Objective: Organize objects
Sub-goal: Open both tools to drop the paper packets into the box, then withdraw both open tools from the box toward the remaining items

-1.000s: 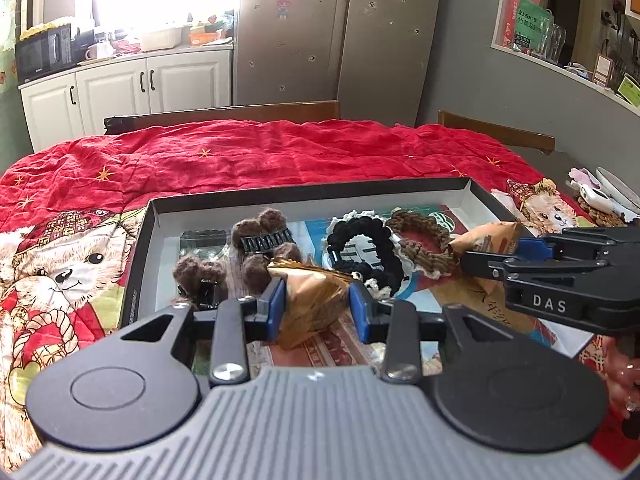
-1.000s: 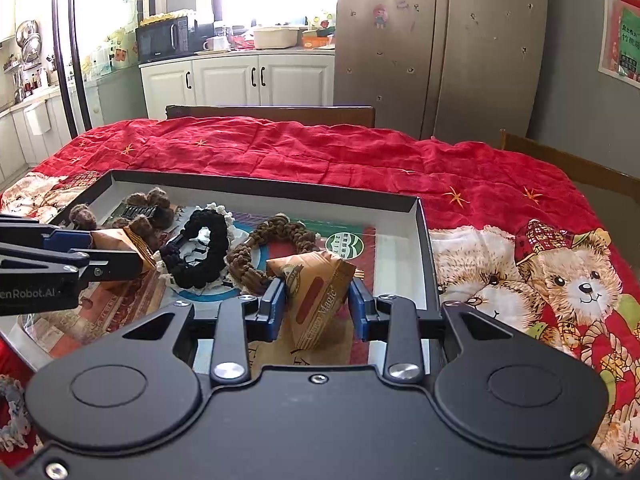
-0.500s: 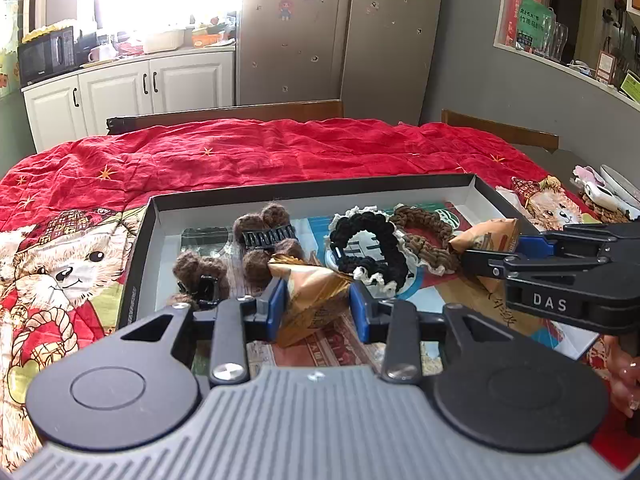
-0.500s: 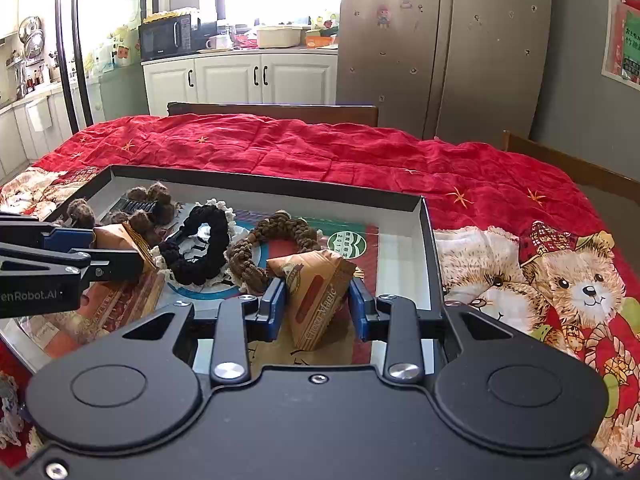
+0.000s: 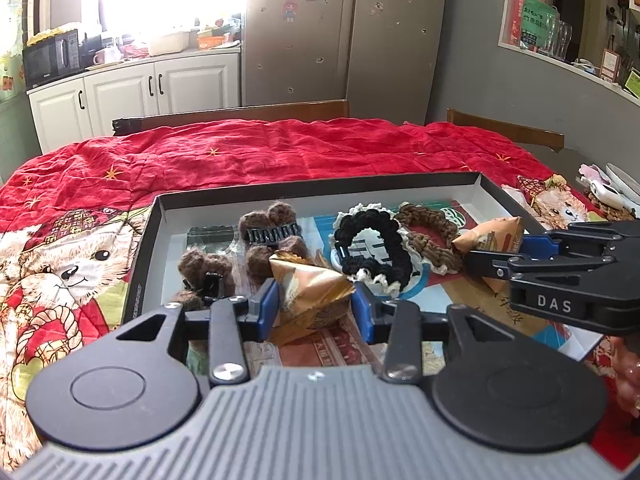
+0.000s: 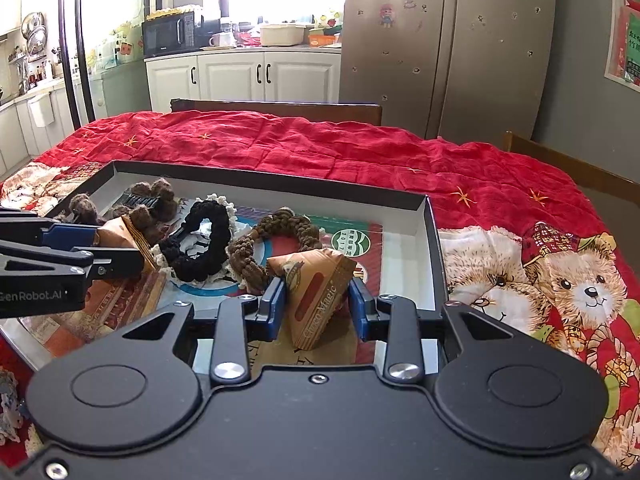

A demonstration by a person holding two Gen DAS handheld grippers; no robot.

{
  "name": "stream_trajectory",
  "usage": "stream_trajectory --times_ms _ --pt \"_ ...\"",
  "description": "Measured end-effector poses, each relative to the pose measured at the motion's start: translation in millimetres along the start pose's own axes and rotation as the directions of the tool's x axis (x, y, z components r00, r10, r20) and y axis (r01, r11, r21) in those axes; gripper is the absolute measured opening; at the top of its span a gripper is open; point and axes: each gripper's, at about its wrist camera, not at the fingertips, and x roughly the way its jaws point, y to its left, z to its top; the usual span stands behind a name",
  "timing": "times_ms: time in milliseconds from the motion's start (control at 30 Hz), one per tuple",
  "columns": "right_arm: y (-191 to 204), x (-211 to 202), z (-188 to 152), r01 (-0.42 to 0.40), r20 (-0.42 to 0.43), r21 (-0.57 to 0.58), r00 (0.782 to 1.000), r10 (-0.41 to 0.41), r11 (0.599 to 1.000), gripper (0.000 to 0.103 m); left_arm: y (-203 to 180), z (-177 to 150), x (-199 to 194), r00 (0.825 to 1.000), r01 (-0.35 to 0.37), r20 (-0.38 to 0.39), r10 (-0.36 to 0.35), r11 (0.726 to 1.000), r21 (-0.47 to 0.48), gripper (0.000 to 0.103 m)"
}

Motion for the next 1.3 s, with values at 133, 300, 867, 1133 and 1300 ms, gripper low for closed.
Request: stream_trajectory --times_ms 133,300,867,1133,1300 --pt "0 0 0 -0.001 0.001 -0.001 1.0 0.001 1.0 0.037 0 0 -5 1.0 -0.009 0.017 0.009 1.0 0.003 0.059" --pt "0 -4 0 -0.004 0.009 0.009 1.0 0.004 1.0 0.046 -3 2 -14 0.999 -0.013 0.045 0.013 1.0 0.013 0.068" --pt "2 -51 4 0.01 0.073 0.014 0.997 -0.011 1.0 0.056 0 -2 -62 0.992 -0.024 0.121 0.023 1.0 0.012 0.081" --pt "11 -93 -6 -0.001 0.079 0.001 0.997 0.001 1.0 0.057 14 -12 -99 0.989 -0.038 0.141 0.037 0.999 0.0 0.083" --pt "18 -122 -19 -0.027 0.056 -0.013 0.998 0.028 1.0 0.058 14 -27 -124 0.988 -0.045 0.15 0.04 0.998 0.033 0.085"
